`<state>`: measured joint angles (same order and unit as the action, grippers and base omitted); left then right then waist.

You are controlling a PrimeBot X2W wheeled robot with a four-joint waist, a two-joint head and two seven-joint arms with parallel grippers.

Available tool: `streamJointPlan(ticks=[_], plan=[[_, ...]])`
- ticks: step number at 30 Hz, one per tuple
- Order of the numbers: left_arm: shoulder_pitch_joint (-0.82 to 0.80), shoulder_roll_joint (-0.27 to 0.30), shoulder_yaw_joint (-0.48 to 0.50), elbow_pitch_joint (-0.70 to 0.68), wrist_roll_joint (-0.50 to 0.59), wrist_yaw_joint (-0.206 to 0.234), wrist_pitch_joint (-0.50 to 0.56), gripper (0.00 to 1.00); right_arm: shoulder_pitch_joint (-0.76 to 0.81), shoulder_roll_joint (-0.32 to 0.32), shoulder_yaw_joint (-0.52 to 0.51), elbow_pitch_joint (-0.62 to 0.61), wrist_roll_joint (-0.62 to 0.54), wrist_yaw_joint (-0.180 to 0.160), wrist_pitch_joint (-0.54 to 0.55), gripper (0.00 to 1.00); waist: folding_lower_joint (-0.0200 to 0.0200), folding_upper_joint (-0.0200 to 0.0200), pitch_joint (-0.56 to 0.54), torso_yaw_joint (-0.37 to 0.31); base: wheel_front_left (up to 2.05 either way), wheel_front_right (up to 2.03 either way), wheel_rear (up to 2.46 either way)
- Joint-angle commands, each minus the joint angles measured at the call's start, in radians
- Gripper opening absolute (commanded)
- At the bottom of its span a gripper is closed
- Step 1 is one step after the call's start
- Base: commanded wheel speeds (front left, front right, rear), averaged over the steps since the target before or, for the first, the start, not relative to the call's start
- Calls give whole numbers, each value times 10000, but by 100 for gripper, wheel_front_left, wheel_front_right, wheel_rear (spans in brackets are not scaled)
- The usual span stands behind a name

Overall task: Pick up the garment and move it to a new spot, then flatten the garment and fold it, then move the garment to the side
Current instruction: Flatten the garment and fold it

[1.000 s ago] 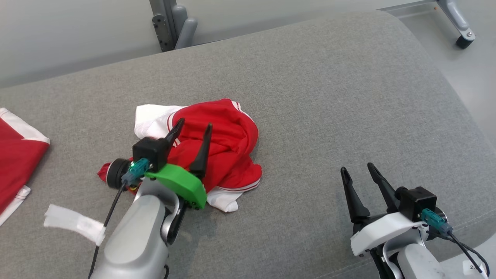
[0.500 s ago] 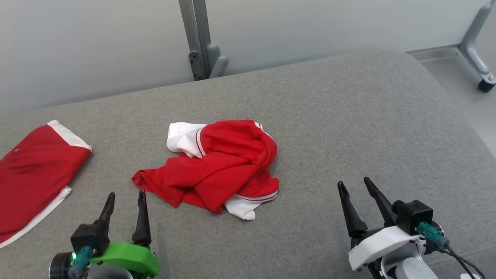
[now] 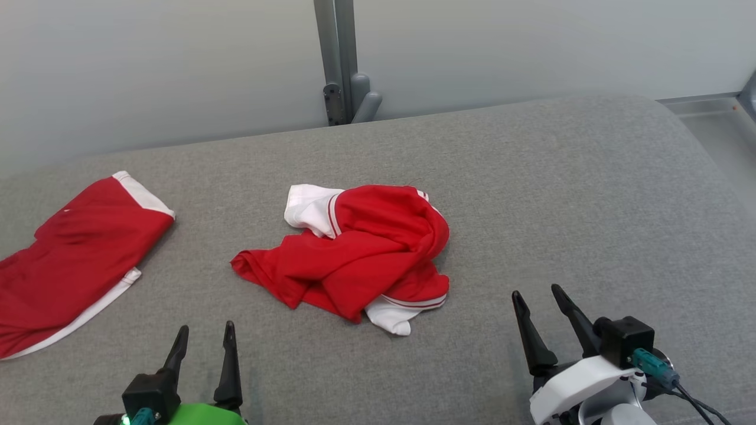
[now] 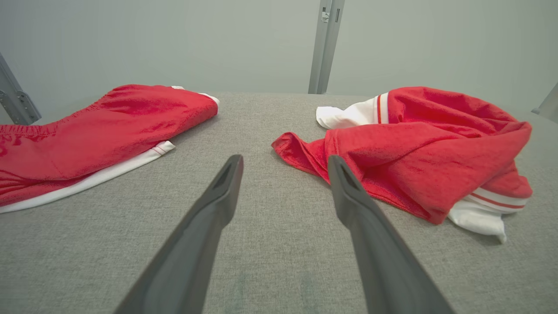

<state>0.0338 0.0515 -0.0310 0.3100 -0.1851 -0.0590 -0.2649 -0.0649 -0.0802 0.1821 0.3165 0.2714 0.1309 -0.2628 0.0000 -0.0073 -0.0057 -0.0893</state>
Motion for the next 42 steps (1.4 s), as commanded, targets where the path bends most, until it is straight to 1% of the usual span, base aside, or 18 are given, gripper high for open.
streamJointPlan(ticks=[1,5,7,15,21,22,23,24,26,28,29,30,33,36,37,42], plan=[[-217,-4,-64,16,-99,-55,9,100,14,-49,78,62,58,-3,-30,100,0,73,193,221,0,0,0],[-456,2,-474,45,-304,-84,9,100,-442,-72,410,406,196,-3,-30,100,0,73,654,702,0,0,0],[-617,3,-623,85,-350,-99,9,100,-714,-101,640,779,316,-3,-30,100,0,73,936,1016,0,0,0],[-1040,4,-1056,138,-407,-60,9,100,-2114,-86,956,2790,878,-3,-30,100,0,73,1650,2422,0,0,0],[-1111,1,-1147,128,-489,-51,9,100,-2609,-80,1022,3865,1227,-3,-30,100,0,73,1807,3085,0,0,0],[-1104,1,-1142,106,-487,-48,9,100,-2676,-79,1032,4043,1302,-3,-30,49,0,73,1822,3127,0,0,0],[-1090,1,-1129,92,-487,-48,9,100,-2751,-88,1021,4156,1325,-5,-30,14,0,73,1827,3146,0,0,0],[-1074,0,-1116,79,-481,-45,9,100,-2801,-113,1006,4201,1334,-3,-25,0,0,73,1829,3156,0,0,0],[-1026,1,-1060,50,-484,-16,9,100,-2787,-169,837,4148,1354,-5,-18,0,0,73,1824,3109,0,0,0],[-965,-2,-1053,38,-527,-22,9,100,-2698,-301,472,3789,1194,-5,-19,0,0,73,1775,2885,0,0,0],[-965,-2,-1053,38,-527,-22,9,100,-2698,-301,472,3789,1194,-5,-19,0,0,73,1775,2885,0,0,0],[-988,-1,-1100,72,-552,-78,7,100,-2594,-372,261,3542,1105,-5,-21,0,0,73,1744,2689,0,0,0],[-1045,-1,-1215,106,-582,-112,9,100,-2474,-529,-58,3134,1028,-5,-19,0,0,73,1661,2386,0,0,0],[-1053,2,-1346,128,-642,-94,7,100,-2412,-632,-536,2549,951,-5,-21,0,0,73,1495,2090,0,0,0],[-1053,2,-1346,128,-642,-94,7,100,-2412,-632,-536,2549,951,-5,-21,0,0,73,1495,2090,0,0,0],[-770,4,-1432,333,-627,-156,7,100,-2273,-1029,-1677,1493,603,-5,-21,0,0,73,1017,1542,0,0,0]])
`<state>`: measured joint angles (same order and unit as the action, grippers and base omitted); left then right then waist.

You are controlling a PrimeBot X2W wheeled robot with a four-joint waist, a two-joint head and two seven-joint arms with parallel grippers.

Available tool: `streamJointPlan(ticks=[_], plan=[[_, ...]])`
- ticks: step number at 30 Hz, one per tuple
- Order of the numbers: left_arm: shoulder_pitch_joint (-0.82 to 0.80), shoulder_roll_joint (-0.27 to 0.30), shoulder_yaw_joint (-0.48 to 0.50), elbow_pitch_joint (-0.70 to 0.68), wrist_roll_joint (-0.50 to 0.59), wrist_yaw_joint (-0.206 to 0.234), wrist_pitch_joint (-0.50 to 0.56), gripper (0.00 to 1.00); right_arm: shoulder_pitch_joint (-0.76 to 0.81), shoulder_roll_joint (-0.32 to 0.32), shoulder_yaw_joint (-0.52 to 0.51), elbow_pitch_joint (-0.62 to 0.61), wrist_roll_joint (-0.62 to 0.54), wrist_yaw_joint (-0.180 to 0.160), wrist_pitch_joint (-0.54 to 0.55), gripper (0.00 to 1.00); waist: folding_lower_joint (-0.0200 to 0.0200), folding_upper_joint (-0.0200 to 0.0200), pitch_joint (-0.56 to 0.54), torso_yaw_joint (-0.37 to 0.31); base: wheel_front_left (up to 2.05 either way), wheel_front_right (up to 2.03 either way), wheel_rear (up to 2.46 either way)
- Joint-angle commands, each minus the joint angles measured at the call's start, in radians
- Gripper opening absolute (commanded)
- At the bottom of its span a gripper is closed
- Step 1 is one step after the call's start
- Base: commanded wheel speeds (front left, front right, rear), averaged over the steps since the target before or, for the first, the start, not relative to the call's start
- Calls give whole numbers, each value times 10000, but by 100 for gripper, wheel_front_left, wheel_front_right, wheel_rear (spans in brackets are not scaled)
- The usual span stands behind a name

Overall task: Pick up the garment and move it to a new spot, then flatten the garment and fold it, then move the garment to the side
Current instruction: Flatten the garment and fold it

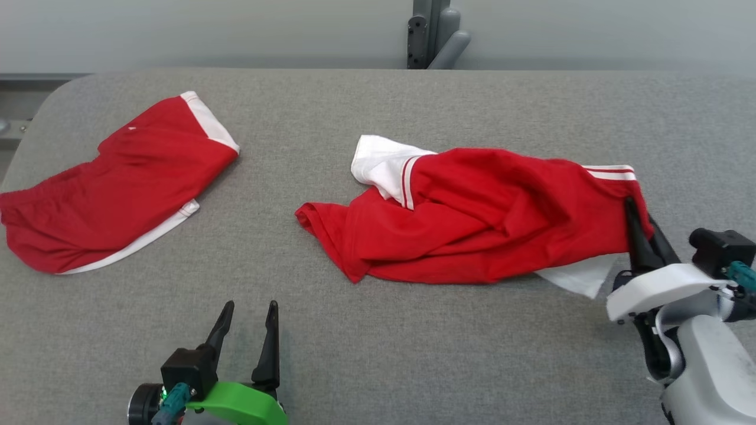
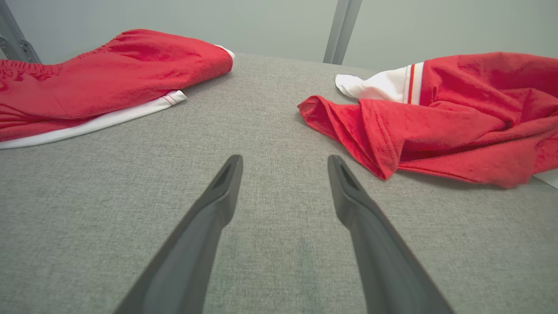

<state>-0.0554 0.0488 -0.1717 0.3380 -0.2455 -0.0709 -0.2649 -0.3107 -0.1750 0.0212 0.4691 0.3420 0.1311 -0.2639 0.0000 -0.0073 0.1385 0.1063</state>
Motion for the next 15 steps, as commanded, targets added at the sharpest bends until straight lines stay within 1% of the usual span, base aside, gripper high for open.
streamJointPlan(ticks=[1,4,5,6,9,13,15], plan=[[170,30,-34,91,-63,-44,7,100,258,-162,-299,-96,-195,-7,-7,0,0,73,-529,-508,0,0,0],[309,30,-91,250,-163,-64,9,100,447,-287,-864,167,-435,-7,-9,0,0,73,-856,-782,0,0,0],[354,29,-125,325,-195,-63,7,100,496,-370,-1045,309,-648,-7,-9,42,0,73,-944,-867,0,0,0],[390,30,-149,376,-215,-67,7,100,594,-409,-1215,529,-865,-7,-7,100,0,73,-1025,-944,0,0,0],[495,30,-225,452,-282,-18,9,100,751,-256,-1798,799,-1502,-5,-9,100,0,73,-1204,-1139,0,0,0],[536,30,-167,485,-279,15,7,100,1083,245,-2535,37,-2081,-7,-9,100,0,73,-1266,-1362,0,0,0],[595,30,-111,486,-262,31,9,100,1389,491,-2507,-312,-2166,-5,-7,100,0,73,-1283,-1452,0,0,0]])
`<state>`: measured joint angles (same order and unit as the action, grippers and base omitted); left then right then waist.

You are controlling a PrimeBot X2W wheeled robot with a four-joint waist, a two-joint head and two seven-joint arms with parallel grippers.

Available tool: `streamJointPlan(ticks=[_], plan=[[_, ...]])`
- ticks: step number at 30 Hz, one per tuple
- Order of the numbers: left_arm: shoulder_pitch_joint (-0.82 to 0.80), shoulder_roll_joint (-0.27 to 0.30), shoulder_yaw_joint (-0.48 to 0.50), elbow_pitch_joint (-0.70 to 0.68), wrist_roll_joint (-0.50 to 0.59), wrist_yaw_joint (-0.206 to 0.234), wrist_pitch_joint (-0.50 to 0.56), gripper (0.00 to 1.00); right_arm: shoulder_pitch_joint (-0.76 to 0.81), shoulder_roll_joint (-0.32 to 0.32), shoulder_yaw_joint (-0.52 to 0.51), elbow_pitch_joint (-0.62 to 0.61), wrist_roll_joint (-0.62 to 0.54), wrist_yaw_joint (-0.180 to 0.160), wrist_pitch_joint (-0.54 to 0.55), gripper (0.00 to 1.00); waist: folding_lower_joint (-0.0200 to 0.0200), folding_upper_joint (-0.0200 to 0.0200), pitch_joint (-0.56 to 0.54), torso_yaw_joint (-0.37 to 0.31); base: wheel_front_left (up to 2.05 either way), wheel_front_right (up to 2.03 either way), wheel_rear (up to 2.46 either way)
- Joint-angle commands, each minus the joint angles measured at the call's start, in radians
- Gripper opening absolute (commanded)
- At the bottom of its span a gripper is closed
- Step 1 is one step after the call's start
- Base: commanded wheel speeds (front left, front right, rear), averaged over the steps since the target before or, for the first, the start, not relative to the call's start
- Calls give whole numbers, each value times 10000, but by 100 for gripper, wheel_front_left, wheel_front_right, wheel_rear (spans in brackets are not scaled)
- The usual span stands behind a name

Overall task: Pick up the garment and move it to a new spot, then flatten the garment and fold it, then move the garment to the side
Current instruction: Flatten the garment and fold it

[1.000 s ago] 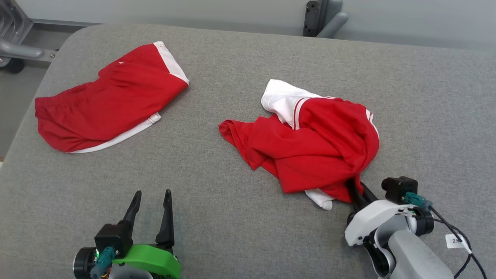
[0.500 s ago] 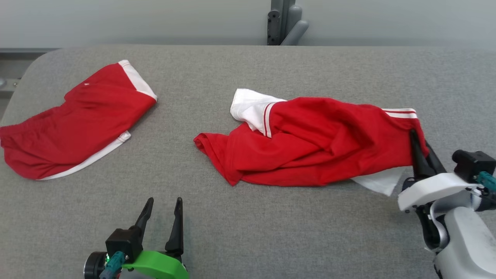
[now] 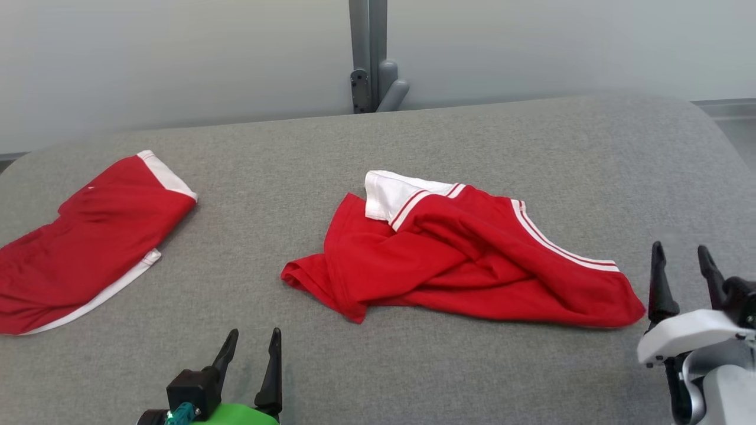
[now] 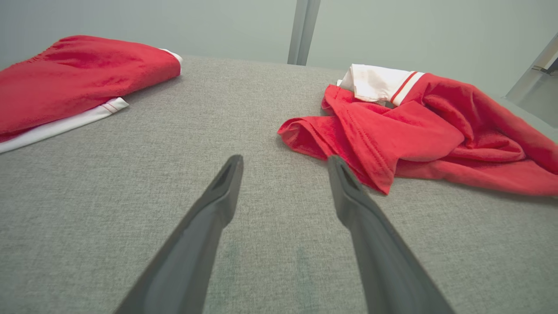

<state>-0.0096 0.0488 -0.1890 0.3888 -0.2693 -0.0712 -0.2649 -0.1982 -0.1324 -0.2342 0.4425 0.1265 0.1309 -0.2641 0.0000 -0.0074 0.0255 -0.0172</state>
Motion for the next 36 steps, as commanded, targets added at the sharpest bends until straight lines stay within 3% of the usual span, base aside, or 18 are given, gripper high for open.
streamJointPlan(ticks=[1,9,18,27,36], plan=[[169,30,85,-25,-9,33,9,100,414,166,171,-180,-56,-5,-5,100,0,74,-159,-254,0,0,0],[184,30,69,-154,60,11,9,100,1146,499,1009,-517,315,-3,-5,100,0,74,-138,-274,0,0,0],[113,30,-72,-134,-29,-13,9,100,700,544,1945,-324,570,-3,-5,100,0,74,121,230,0,0,0],[-485,30,-423,-218,-178,38,9,100,-2287,-629,4244,731,1047,-5,184,100,0,74,1149,1372,0,0,0],[-1143,25,-897,-482,-383,99,9,100,-5727,-1996,6645,2727,2324,-5,2219,100,0,74,2370,2853,0,0,0]])
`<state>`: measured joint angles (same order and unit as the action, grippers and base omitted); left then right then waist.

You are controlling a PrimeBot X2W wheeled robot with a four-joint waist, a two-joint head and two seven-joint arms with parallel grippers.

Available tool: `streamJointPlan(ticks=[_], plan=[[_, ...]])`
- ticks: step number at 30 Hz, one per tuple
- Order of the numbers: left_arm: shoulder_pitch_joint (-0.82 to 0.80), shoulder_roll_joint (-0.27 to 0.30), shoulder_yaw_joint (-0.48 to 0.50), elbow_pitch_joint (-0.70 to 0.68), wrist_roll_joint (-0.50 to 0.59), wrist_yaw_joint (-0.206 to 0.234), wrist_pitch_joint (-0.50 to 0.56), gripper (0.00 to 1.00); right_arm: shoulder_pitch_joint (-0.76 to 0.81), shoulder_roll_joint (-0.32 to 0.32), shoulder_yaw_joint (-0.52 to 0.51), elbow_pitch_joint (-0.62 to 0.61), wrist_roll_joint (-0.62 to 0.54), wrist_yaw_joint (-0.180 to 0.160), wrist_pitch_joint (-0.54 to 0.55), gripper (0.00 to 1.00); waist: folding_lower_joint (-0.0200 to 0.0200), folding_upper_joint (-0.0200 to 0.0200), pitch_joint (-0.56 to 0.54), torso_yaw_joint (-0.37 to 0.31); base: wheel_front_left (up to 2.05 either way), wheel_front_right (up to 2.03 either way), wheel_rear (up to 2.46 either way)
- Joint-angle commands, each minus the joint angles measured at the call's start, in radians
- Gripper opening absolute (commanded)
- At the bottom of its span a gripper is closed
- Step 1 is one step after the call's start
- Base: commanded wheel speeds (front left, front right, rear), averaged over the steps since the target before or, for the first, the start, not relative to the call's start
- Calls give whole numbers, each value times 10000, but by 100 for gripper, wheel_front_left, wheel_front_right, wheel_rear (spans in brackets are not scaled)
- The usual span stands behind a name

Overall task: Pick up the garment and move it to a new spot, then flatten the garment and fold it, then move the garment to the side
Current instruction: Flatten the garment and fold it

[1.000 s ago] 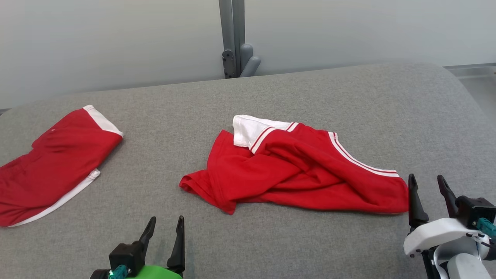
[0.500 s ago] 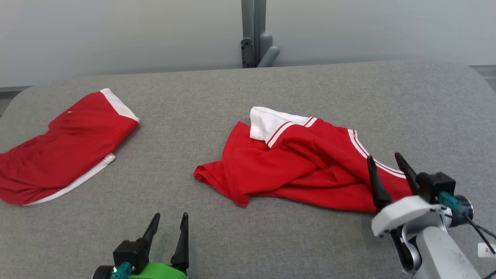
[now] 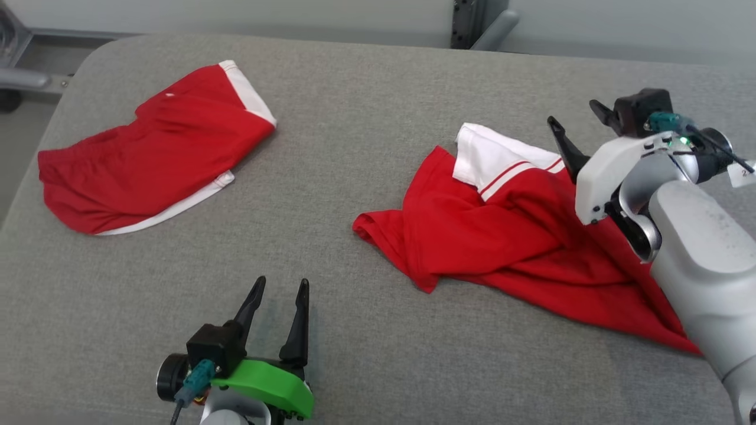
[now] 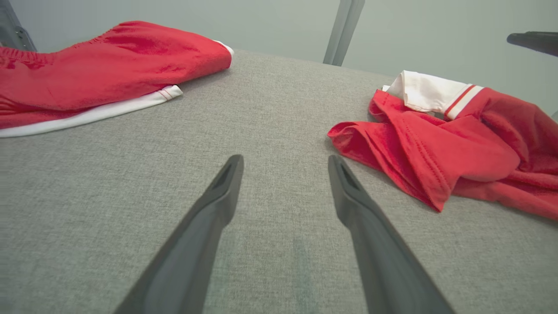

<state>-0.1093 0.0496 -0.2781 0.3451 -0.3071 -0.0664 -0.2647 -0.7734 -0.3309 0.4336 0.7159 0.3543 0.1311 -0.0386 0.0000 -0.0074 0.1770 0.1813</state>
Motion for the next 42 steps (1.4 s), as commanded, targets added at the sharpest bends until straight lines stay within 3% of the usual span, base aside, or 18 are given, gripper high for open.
streamJointPlan(ticks=[1,9,17,19,23,28,29,34,39,40,41,42], plan=[[-228,16,-40,-107,-41,51,7,100,-296,-68,127,219,261,-7,243,100,0,74,988,998,0,0,0],[-689,12,-684,-263,-403,169,7,100,-1870,-926,2063,1303,1371,-8,2024,100,0,74,1810,2054,0,0,0],[-667,13,-853,-366,-555,323,7,100,-1922,-1276,3522,1962,2651,-5,3693,100,0,74,2168,2420,0,0,0],[-682,13,-789,-404,-539,340,7,100,-2023,-1480,3716,1997,2757,-5,3561,0,0,74,2242,2406,0,0,0],[-799,15,-708,-445,-519,358,7,100,-2613,-1954,3620,2488,2473,-23,2902,0,0,74,2389,2332,0,0,0],[-961,18,-824,-651,-530,349,7,100,-4277,-2354,2617,3619,1274,-13,537,0,0,74,2600,2344,0,0,0],[-961,18,-824,-651,-530,349,7,100,-4277,-2354,2617,3619,1274,-13,537,0,0,74,2600,2344,0,0,0],[-1097,18,-1032,-720,-559,246,7,100,-5887,-3188,1330,5166,-196,-13,-1451,0,0,74,2704,2702,0,0,0],[-921,19,-1198,-653,-495,224,7,100,-6847,-4037,-63,5671,-1676,-13,-2072,0,0,74,2725,3028,0,0,0],[-874,19,-1209,-610,-497,231,7,100,-6816,-4075,-375,5714,-1870,-11,-1930,33,0,74,2721,3048,0,0,0],[-833,19,-1199,-585,-514,235,7,100,-6749,-4101,-731,5734,-2074,-11,-1846,100,0,74,2712,3048,0,0,0],[-807,19,-1190,-553,-524,238,7,100,-6707,-4165,-1081,5731,-2306,-13,-1850,100,0,74,2713,3022,0,0,0]])
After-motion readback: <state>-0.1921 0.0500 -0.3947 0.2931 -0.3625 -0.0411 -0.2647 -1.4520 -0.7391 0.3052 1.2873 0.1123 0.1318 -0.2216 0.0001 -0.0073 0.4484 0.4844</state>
